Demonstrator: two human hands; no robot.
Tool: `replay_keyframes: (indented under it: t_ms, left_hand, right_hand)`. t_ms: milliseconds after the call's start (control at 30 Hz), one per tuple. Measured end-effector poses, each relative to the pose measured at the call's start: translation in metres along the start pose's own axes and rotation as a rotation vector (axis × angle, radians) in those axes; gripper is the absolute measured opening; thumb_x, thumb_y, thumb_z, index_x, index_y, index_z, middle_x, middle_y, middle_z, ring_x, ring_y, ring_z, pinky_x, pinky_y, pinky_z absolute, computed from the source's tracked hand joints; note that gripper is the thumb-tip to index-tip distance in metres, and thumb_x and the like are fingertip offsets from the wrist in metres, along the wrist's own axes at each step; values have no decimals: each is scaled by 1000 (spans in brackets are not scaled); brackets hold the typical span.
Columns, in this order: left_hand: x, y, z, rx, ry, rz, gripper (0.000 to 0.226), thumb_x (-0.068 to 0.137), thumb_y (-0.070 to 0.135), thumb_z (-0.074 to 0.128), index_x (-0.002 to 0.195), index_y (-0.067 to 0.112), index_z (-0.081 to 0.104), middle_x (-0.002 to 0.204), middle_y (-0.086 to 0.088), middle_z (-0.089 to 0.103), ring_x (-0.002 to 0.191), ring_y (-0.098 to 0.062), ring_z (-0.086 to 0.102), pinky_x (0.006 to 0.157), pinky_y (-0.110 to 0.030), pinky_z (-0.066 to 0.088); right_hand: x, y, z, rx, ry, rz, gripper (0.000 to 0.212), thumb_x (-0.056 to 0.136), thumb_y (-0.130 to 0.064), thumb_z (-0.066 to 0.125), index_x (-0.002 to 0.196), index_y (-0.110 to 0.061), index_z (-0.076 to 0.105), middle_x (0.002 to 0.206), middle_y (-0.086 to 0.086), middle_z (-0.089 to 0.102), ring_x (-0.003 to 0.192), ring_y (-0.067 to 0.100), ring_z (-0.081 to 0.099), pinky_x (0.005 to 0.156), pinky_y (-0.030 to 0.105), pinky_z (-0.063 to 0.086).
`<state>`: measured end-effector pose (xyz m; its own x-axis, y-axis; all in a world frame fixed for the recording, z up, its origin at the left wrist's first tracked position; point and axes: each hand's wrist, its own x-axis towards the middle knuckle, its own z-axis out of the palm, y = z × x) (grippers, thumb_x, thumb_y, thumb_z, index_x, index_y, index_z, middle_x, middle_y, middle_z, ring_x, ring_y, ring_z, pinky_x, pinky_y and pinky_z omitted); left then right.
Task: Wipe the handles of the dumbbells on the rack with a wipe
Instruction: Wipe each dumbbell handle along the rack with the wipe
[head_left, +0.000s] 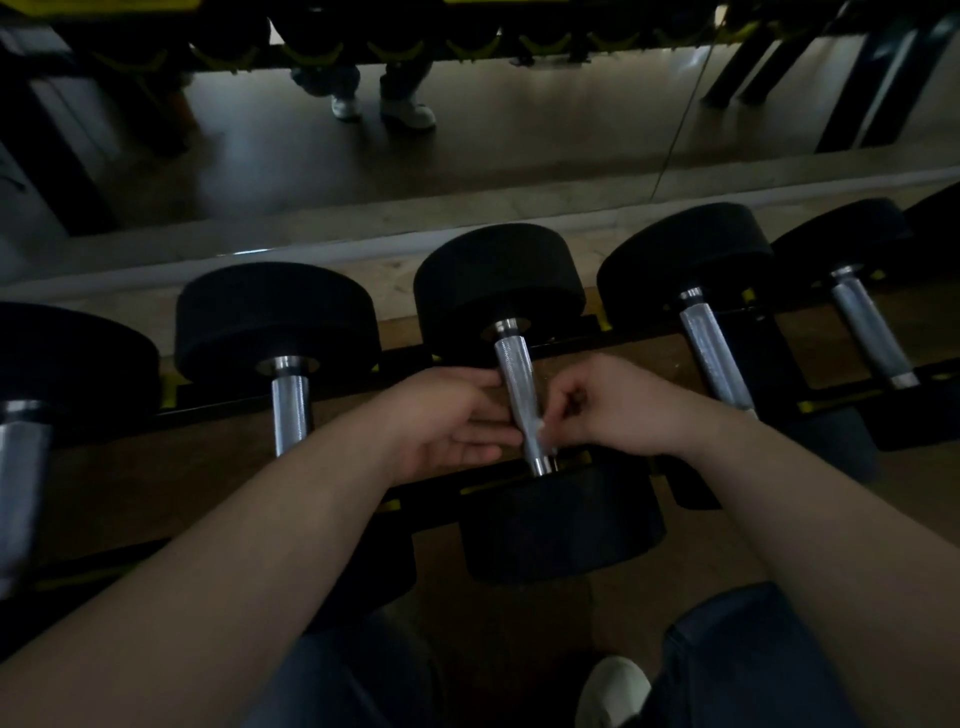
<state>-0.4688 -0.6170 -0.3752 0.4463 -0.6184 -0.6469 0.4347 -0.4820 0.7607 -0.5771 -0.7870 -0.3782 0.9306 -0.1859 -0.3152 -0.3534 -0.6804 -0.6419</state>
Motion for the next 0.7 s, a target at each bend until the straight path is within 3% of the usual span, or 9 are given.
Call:
replay_keyframes:
  t_ms: [100, 167, 233, 333, 400, 500, 567, 700]
  left_hand:
    - [-3, -4, 1, -10, -15, 4, 54, 97, 1, 54, 142, 30, 52, 114, -4, 74, 93, -14, 75, 69, -26, 59]
    - [-2, -4, 1, -22, -11, 5, 51, 96, 1, 55, 138, 30, 55, 113, -3, 75, 97, -14, 74, 72, -28, 58]
    - [-1, -3, 0, -30, -10, 10, 48, 96, 0, 54, 135, 28, 59, 111, -1, 76, 102, -14, 72, 76, -30, 57]
    - [-2, -2, -2, -12, 2, 50, 42, 96, 1, 53, 129, 25, 64, 112, -1, 75, 109, -16, 69, 80, -33, 58]
    - [-2, -4, -2, 15, 14, 73, 39, 96, 3, 55, 127, 24, 65, 114, -2, 74, 111, -18, 68, 82, -34, 60]
    - [-3, -9, 1, 22, 5, 106, 36, 93, 3, 63, 123, 22, 66, 113, -5, 74, 105, -16, 71, 74, -29, 60]
    - [-3, -12, 5, 33, 67, 186, 34, 92, 1, 65, 119, 20, 69, 111, -7, 74, 101, -15, 72, 75, -26, 60]
    - [2, -11, 11, -41, 237, 287, 24, 93, 7, 67, 116, 12, 70, 102, -8, 75, 91, -14, 73, 71, -20, 59]
  right_hand:
    - [22, -4, 7, 101, 341, -55, 10, 82, -32, 81, 78, -28, 72, 74, -14, 69, 71, -3, 62, 69, 21, 49]
    - [30, -8, 8, 86, 472, -99, 3, 87, -33, 77, 89, -30, 76, 83, -19, 69, 81, -5, 64, 77, 16, 50]
    - [27, -8, 6, -4, 432, -164, 11, 88, -35, 75, 97, -30, 79, 85, -25, 66, 82, -9, 62, 78, 10, 47]
    - [17, -6, 5, -168, 103, -250, 8, 82, -38, 81, 89, -34, 81, 77, -21, 65, 77, -6, 62, 71, 10, 44]
    - [14, -5, 8, -229, -3, -266, 6, 80, -37, 82, 86, -35, 81, 74, -19, 64, 76, -4, 61, 70, 9, 42]
    - [17, -6, 13, -242, 166, -315, 8, 83, -34, 80, 90, -30, 82, 79, -17, 64, 77, -1, 61, 74, 17, 47]
    - [18, -7, 13, -114, 274, -256, 8, 84, -34, 78, 91, -31, 81, 83, -15, 70, 79, 0, 64, 77, 21, 50]
    - [19, -9, 12, 143, 264, -177, 9, 87, -31, 76, 95, -33, 79, 90, -16, 74, 89, -4, 68, 86, 22, 53]
